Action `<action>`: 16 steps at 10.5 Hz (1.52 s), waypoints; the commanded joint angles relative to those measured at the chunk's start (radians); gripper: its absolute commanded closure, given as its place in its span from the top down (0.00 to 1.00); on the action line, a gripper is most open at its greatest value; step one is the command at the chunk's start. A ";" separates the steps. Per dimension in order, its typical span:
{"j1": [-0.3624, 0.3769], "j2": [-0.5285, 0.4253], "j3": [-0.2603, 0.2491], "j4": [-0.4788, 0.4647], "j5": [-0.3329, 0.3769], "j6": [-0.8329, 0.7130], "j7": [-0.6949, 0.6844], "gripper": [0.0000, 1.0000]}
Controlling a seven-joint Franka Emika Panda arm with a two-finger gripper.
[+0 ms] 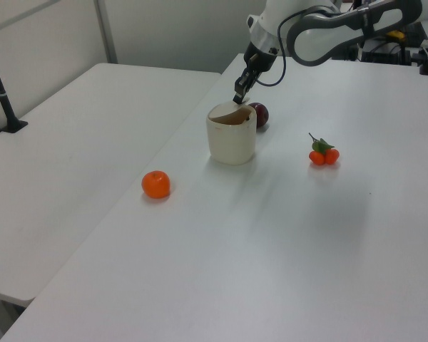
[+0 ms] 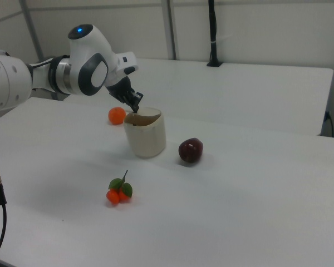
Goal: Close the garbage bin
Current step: 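Push the hinged lid down onto the bin with the gripper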
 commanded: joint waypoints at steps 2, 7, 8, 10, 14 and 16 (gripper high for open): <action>0.010 -0.009 -0.006 -0.036 -0.015 -0.043 0.019 0.00; 0.012 0.023 -0.006 -0.036 -0.015 -0.062 0.019 0.00; 0.012 0.026 -0.006 -0.036 -0.015 -0.062 0.019 0.00; 0.012 0.028 -0.006 -0.036 -0.015 -0.062 0.020 0.00; 0.012 0.026 -0.006 -0.033 -0.015 -0.062 0.020 0.00; 0.013 0.008 -0.006 -0.022 -0.012 -0.078 0.023 0.00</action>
